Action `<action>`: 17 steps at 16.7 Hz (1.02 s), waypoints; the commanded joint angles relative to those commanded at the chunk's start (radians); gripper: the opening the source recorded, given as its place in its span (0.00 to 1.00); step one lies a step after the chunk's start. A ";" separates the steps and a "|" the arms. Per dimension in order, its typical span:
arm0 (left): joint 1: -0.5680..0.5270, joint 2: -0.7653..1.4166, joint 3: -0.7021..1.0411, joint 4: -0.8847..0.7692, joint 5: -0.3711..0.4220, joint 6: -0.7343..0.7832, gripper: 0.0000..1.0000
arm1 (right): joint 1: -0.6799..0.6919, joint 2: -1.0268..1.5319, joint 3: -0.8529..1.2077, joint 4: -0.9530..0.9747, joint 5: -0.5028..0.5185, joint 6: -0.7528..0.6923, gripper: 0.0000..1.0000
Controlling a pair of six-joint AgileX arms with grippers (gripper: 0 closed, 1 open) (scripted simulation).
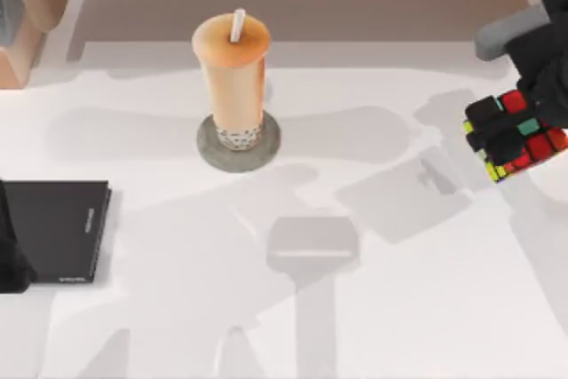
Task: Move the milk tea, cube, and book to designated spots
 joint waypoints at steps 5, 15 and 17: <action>0.000 0.000 0.000 0.000 0.000 0.000 1.00 | 0.036 -0.066 0.088 0.410 0.122 0.068 0.00; 0.000 0.000 0.000 0.000 0.000 0.000 1.00 | 0.046 -0.108 0.216 0.837 0.269 0.153 0.00; 0.000 0.000 0.000 0.000 0.000 0.000 1.00 | 0.046 -0.108 0.216 0.837 0.269 0.153 0.00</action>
